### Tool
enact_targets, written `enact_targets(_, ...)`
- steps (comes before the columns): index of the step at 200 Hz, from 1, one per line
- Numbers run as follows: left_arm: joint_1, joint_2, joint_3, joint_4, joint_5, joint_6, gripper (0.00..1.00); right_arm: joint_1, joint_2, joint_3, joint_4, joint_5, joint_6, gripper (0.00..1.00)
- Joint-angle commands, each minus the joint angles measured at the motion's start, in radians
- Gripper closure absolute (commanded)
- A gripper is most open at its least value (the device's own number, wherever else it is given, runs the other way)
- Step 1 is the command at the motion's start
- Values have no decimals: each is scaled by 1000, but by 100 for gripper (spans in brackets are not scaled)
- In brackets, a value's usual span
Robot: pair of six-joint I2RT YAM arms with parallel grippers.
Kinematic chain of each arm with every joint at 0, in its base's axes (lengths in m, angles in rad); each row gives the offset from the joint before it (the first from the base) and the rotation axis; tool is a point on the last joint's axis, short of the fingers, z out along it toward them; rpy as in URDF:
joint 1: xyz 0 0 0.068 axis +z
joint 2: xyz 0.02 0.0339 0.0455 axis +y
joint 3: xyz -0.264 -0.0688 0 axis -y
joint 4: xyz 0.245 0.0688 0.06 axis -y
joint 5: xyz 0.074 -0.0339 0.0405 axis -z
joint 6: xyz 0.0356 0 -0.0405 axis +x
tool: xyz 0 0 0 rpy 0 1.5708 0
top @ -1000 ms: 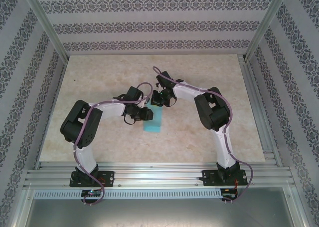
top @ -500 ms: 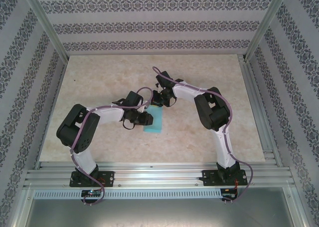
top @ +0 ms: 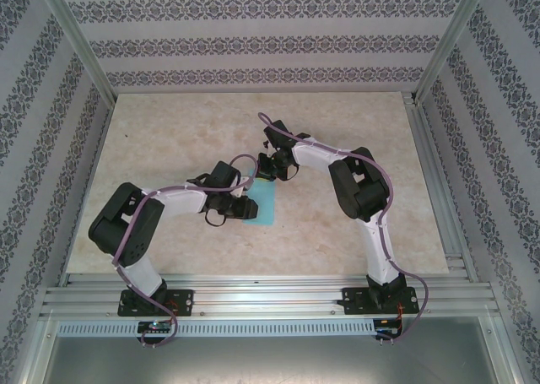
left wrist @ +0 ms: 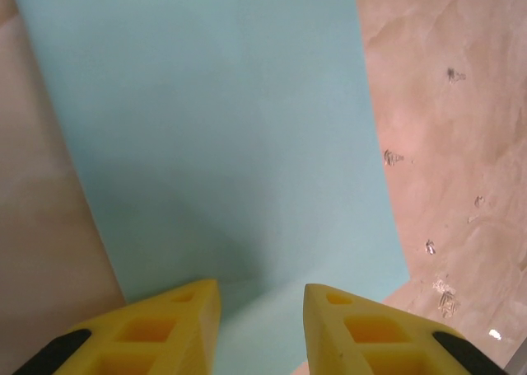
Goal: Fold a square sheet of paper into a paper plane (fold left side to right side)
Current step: First fold the square sheet of paper in half at the center of the table.
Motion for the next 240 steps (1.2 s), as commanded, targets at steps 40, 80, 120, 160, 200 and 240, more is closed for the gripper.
enact_targets(40,-64,-30,-79,-151,62,0,67,-10,54,7,-31,121,-23,96)
enact_targets(80,-69,-34,-110,-137,55,-13,67,-10,54,5,-34,122,-23,96)
enact_targets(120,-74,-46,-147,-122,56,-28,67,-10,52,2,-34,123,-24,96)
enact_targets(160,-76,-104,-214,-96,70,-62,67,-10,50,-5,-29,119,-25,96)
enact_targets(200,-65,-222,-208,-117,93,-86,66,-8,47,-8,-28,113,-26,96)
enact_targets(240,65,-318,-92,-139,152,-115,65,-7,47,-12,-26,112,-28,96)
